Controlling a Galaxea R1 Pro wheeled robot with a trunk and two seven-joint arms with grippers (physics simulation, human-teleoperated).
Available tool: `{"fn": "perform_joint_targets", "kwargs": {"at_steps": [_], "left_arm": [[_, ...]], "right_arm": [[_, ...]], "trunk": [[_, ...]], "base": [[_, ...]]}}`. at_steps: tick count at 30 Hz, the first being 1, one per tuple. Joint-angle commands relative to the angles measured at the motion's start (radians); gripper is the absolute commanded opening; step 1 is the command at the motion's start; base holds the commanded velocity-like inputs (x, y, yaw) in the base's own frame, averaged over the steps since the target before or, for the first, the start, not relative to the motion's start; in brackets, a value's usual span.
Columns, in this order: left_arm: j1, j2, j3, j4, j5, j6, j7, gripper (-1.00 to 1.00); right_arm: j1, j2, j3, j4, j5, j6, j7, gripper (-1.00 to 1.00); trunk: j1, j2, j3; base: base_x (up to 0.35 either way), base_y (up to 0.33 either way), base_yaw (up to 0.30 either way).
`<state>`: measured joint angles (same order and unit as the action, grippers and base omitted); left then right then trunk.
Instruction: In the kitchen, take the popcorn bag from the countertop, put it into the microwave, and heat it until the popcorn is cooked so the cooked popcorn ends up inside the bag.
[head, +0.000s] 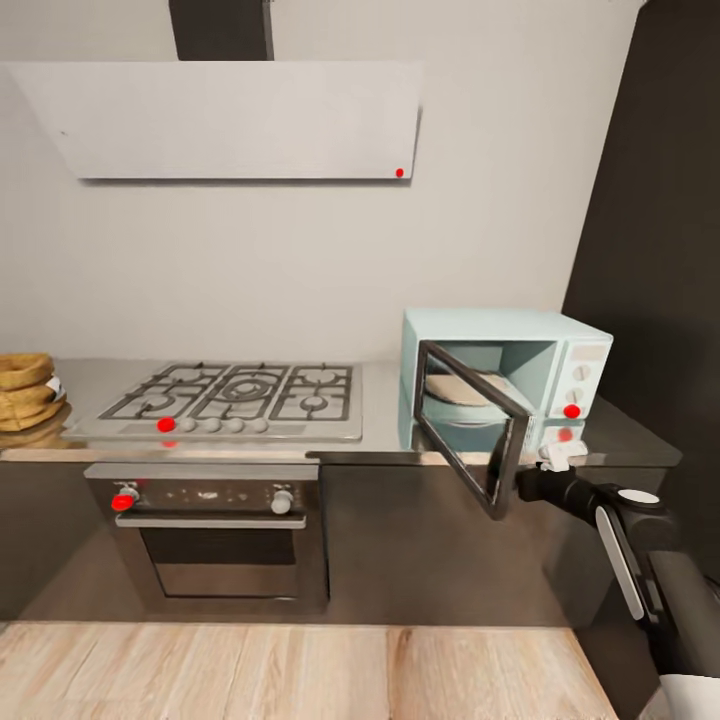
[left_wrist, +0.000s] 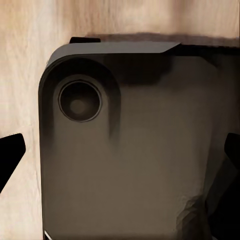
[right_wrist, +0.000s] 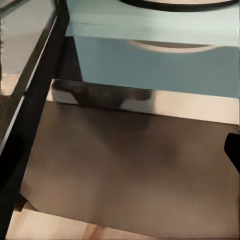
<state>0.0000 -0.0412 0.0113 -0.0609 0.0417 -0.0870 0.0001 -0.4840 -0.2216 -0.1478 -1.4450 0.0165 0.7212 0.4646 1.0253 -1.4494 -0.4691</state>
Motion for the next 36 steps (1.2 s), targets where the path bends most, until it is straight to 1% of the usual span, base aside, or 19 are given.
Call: {"fn": "perform_joint_targets", "kwargs": {"at_steps": [1,9,24,30,32,33,34,36], "left_arm": [[0.0,0.0,0.001,0.0,0.004,-0.002,0.0,1.0],[0.0,0.0,0.001,0.0,0.004,-0.002,0.0,1.0],[0.0,0.0,0.0,0.0,0.003,-0.002,0.0,1.0],[0.0,0.0,0.0,0.0,0.003,-0.002,0.0,1.0],[0.0,0.0,0.0,0.0,0.003,-0.002,0.0,1.0],[0.0,0.0,0.0,0.0,0.003,-0.002,0.0,1.0],[0.0,0.0,-0.001,0.0,0.003,-0.002,0.0,1.0],[0.0,0.0,-0.001,0.0,0.003,-0.002,0.0,1.0]], "right_arm": [[-0.001,0.0,-0.001,-0.001,-0.001,0.007,0.006,1.0],[-0.001,0.001,-0.001,-0.001,-0.001,0.007,0.006,1.0],[-0.001,0.001,-0.002,0.0,-0.002,0.006,0.002,1.0],[-0.001,-0.001,-0.007,0.013,-0.007,0.004,-0.008,1.0],[-0.001,-0.019,-0.06,0.033,-0.008,-0.003,-0.028,1.0],[-0.001,-0.031,-0.093,0.055,-0.009,-0.006,-0.035,1.0],[-0.001,-0.038,-0.115,0.081,-0.009,-0.008,-0.04,1.0],[-0.001,-0.045,-0.138,0.113,-0.008,-0.01,-0.054,1.0]], "trunk": [[0.0,-0.001,-0.001],[0.0,-0.001,-0.001],[0.0,-0.001,-0.001],[0.0,-0.001,-0.001],[0.0,-0.001,-0.001],[0.0,-0.001,-0.001],[0.0,-0.001,-0.001],[0.0,-0.001,-0.001]], "base": [[-0.189,0.207,0.0],[-0.14,0.205,0.0],[-0.003,0.211,0.0],[0.0,0.15,0.0],[0.0,0.023,0.0],[0.0,0.009,0.0],[0.0,0.005,0.0],[0.0,0.002,0.0]]}}
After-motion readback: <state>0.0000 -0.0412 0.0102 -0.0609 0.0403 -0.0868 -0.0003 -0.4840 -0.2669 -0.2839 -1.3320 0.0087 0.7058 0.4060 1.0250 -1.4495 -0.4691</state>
